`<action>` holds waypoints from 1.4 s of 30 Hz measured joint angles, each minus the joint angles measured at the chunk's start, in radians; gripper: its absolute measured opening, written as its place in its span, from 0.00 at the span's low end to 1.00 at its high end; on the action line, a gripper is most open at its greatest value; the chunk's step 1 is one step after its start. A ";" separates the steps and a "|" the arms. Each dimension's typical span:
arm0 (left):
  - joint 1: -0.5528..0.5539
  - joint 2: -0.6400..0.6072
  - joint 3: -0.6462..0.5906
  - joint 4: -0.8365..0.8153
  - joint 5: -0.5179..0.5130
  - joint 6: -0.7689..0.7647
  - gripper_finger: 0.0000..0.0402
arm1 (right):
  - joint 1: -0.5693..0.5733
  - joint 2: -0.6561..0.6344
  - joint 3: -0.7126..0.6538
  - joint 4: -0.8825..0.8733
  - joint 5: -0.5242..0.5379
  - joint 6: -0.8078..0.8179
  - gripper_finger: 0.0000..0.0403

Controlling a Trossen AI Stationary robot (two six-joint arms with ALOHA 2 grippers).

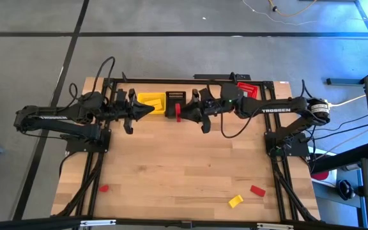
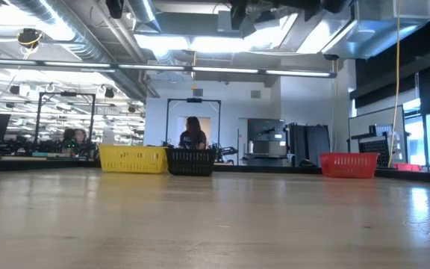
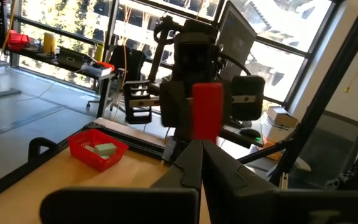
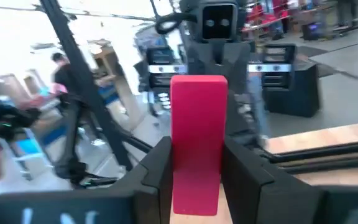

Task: Sort & place blocks by color
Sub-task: Put the top red block into the black bin, then put the left red block into the black bin

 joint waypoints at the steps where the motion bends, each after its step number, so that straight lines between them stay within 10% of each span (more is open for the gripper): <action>1: 0.000 0.000 0.000 0.000 0.000 0.000 0.00 | 0.000 0.000 0.001 -0.024 0.042 -0.006 0.25; 14: 0.000 0.000 0.000 0.000 -0.008 0.000 0.00 | -0.114 0.355 0.307 -0.697 0.447 0.006 0.25; 29: 0.000 0.000 0.000 0.001 -0.016 -0.001 0.00 | -0.160 0.533 0.328 -0.626 0.458 0.133 0.25; 42: 0.000 0.000 0.000 0.000 -0.054 0.000 0.00 | -0.161 0.510 0.328 -0.623 0.450 0.157 0.58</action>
